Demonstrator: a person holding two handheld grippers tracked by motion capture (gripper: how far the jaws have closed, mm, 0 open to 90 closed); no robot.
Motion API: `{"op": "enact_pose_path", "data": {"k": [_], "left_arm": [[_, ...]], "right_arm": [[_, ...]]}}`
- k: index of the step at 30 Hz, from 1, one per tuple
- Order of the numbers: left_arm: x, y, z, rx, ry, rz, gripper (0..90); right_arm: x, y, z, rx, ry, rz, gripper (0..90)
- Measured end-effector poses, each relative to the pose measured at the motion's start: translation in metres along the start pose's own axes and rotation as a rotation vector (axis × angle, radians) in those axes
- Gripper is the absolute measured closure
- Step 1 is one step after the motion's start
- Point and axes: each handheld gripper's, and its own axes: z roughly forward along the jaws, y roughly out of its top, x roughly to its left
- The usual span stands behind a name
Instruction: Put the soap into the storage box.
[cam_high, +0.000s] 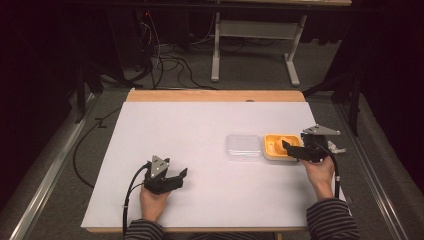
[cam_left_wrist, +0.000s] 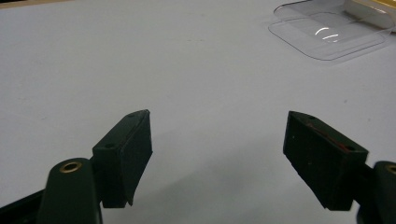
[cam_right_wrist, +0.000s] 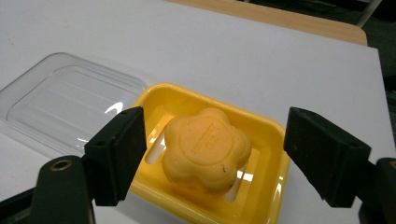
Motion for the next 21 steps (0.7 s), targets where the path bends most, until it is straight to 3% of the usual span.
{"op": "enact_pose_path", "data": {"k": [13,21], "left_arm": [[0.000,0.000,0.000,0.000,0.001,0.004,24.5],[-0.001,0.000,0.000,-0.005,0.000,-0.001,24.5]], "right_arm": [[0.000,0.001,-0.018,-0.041,0.049,0.023,19.0],[-0.002,-0.004,-0.028,-0.064,0.053,0.027,18.3]]}}
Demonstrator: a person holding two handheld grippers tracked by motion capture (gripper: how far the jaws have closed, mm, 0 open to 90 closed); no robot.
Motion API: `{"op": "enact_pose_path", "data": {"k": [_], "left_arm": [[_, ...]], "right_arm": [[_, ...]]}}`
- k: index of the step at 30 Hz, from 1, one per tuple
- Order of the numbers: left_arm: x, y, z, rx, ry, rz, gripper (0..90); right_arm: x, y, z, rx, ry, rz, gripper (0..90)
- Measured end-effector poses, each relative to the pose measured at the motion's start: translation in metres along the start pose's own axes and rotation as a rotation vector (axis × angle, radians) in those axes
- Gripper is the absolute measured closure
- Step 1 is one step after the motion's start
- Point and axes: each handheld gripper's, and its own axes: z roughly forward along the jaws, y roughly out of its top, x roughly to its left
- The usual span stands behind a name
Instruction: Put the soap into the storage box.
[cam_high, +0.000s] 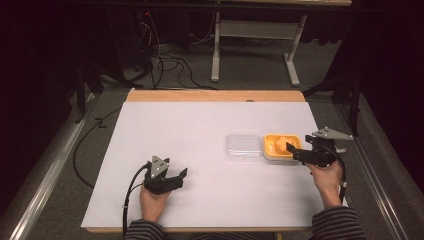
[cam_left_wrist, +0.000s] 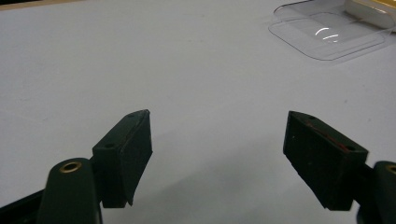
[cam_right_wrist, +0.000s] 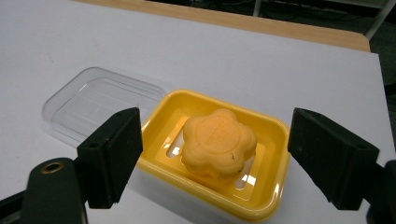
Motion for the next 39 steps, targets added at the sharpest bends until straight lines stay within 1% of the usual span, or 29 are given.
{"op": "enact_pose_path", "data": {"k": [2,3,4,7,10,13,14,15,18,19,21,26,28,30,32,35,36,39], "left_arm": [[0.001,0.000,0.000,0.006,0.001,0.008,24.5],[0.001,0.000,0.000,0.006,0.000,0.008,24.5],[0.000,0.000,0.000,0.001,0.000,0.000,24.5],[0.000,0.000,0.000,-0.001,0.001,0.001,24.5],[0.000,0.000,0.000,0.000,0.000,0.001,24.5],[0.001,0.000,0.000,0.006,0.000,0.008,24.5],[0.000,0.000,0.000,0.000,-0.001,0.000,24.5],[0.000,0.000,0.000,0.000,-0.001,0.001,24.4],[0.000,0.000,0.000,0.003,0.000,0.005,24.5],[0.000,0.000,0.000,0.002,0.000,0.004,24.5],[0.000,0.000,0.000,0.000,0.000,0.001,24.5],[0.000,0.000,0.000,0.000,-0.001,0.001,24.5],[0.000,0.000,0.000,0.002,0.000,0.004,24.5],[0.000,0.000,0.000,0.003,0.000,0.005,24.5],[0.000,0.000,0.000,0.001,-0.001,0.000,24.5],[0.000,0.000,0.000,0.002,0.000,0.003,24.5],[0.000,0.000,0.000,0.002,0.000,0.004,24.5],[0.000,0.000,0.000,0.002,0.000,0.005,24.5]], "right_arm": [[0.001,-0.001,-0.003,-0.007,-0.017,-0.020,18.3],[0.002,-0.002,-0.005,0.002,-0.025,-0.021,18.3],[0.002,-0.003,-0.006,-0.004,-0.031,-0.031,18.3],[0.004,-0.005,-0.009,-0.001,-0.036,-0.039,18.3],[0.004,-0.007,-0.013,-0.009,-0.031,-0.036,18.4],[0.005,-0.009,-0.017,-0.024,-0.028,-0.021,18.5],[0.004,-0.010,-0.018,-0.030,-0.025,-0.017,18.5],[0.005,-0.011,-0.020,-0.032,-0.025,-0.011,19.0],[0.005,-0.012,-0.023,-0.041,-0.022,-0.010,19.6],[0.005,-0.013,-0.024,-0.041,-0.018,0.000,19.7],[0.005,-0.014,-0.026,-0.050,-0.013,0.002,19.7],[0.006,-0.018,-0.030,-0.066,0.004,0.036,19.3],[0.007,-0.020,-0.031,-0.073,0.000,0.036,19.3],[0.008,-0.021,-0.033,-0.087,-0.008,0.027,19.3],[0.009,-0.022,-0.035,-0.095,-0.003,0.022,19.3],[0.011,-0.024,-0.039,-0.109,-0.002,0.016,19.3],[0.012,-0.024,-0.040,-0.112,0.001,0.020,19.3],[0.015,-0.026,-0.042,-0.111,0.003,0.013,19.3]]}}
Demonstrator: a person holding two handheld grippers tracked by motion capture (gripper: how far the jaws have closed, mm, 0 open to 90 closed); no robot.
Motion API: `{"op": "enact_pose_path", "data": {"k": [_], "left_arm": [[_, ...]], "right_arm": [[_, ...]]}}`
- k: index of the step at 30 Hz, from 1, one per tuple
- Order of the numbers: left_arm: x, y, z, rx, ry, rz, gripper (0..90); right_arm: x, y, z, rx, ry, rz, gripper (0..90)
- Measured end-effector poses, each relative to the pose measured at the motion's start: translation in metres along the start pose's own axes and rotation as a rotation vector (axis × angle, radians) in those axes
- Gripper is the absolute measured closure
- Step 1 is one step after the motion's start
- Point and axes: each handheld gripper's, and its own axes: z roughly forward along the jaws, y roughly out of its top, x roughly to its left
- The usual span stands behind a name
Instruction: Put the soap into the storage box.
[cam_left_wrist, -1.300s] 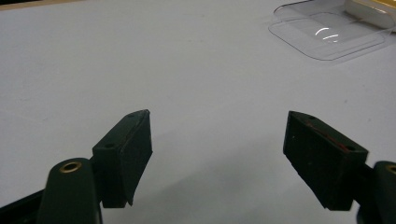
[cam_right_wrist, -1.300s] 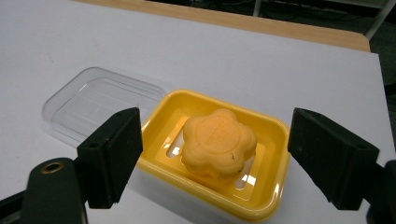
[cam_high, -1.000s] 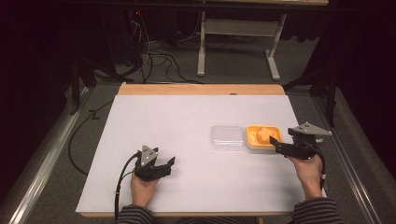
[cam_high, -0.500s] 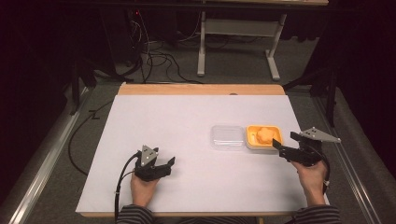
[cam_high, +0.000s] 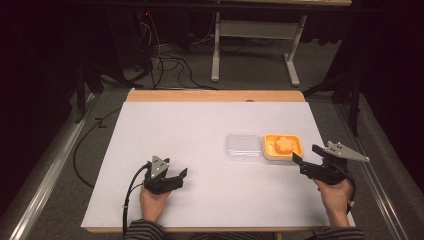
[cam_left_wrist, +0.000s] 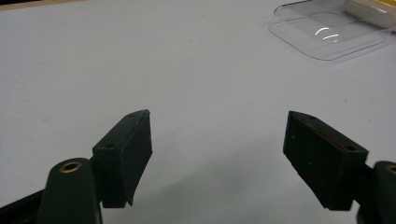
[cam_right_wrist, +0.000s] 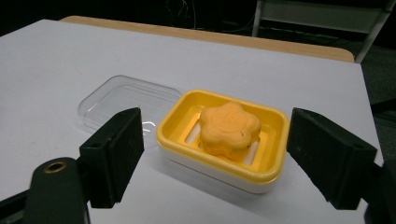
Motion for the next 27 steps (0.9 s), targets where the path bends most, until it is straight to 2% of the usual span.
{"op": "enact_pose_path", "data": {"k": [13,17,27], "left_arm": [[0.000,0.000,0.000,0.001,-0.001,-0.001,24.5],[0.000,0.000,0.000,0.000,-0.002,0.000,24.5],[0.000,0.000,0.000,0.000,-0.002,0.000,24.5]], "right_arm": [[0.014,-0.008,-0.005,-0.006,0.022,-0.017,19.8],[0.017,-0.010,-0.007,-0.007,0.027,-0.009,19.7],[0.029,-0.018,-0.004,-0.008,0.058,-0.018,19.8]]}}
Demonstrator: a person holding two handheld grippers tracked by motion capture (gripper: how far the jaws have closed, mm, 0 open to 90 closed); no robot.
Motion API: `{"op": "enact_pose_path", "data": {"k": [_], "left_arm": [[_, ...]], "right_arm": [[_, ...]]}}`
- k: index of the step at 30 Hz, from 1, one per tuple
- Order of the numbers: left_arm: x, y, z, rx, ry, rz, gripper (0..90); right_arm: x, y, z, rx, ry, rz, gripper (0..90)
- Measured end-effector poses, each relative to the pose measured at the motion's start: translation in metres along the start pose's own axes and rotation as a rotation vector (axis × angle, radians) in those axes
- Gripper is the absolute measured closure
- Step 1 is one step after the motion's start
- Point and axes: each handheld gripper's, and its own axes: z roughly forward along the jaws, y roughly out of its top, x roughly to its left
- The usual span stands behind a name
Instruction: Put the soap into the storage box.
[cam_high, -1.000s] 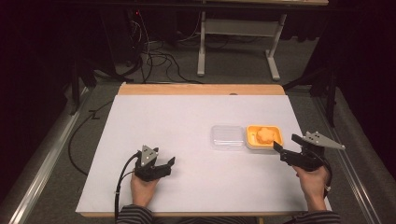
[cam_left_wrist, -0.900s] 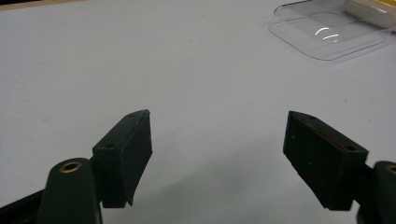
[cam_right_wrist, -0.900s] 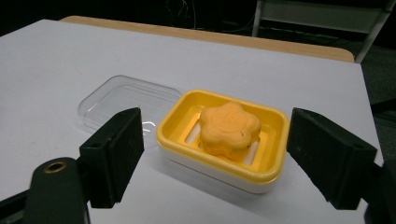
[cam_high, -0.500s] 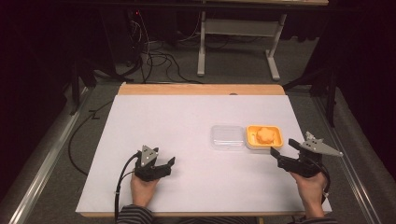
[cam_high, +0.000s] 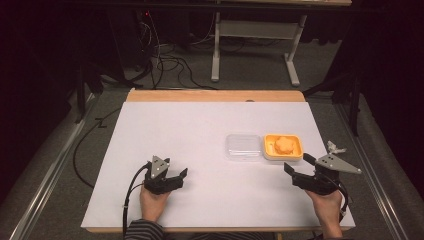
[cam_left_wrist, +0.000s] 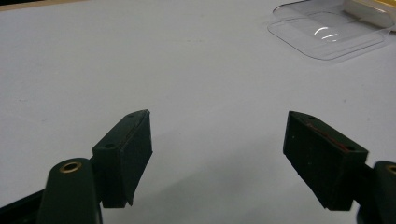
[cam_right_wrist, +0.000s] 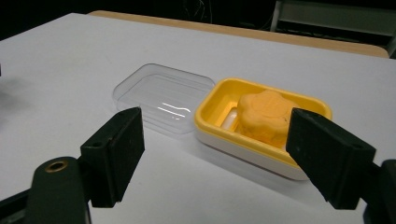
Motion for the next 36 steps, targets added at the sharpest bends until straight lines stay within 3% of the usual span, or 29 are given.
{"op": "enact_pose_path", "data": {"k": [10,25,36], "left_arm": [[0.000,0.000,0.000,0.001,-0.001,-0.001,24.5],[0.000,0.000,0.001,0.004,0.001,-0.001,24.5],[0.000,0.000,0.000,0.004,0.000,0.001,24.5]], "right_arm": [[0.013,-0.006,0.009,0.018,0.066,-0.003,21.8],[0.028,-0.012,0.029,0.054,0.123,-0.031,25.2],[0.036,-0.021,0.048,0.095,0.125,-0.050,27.8]]}}
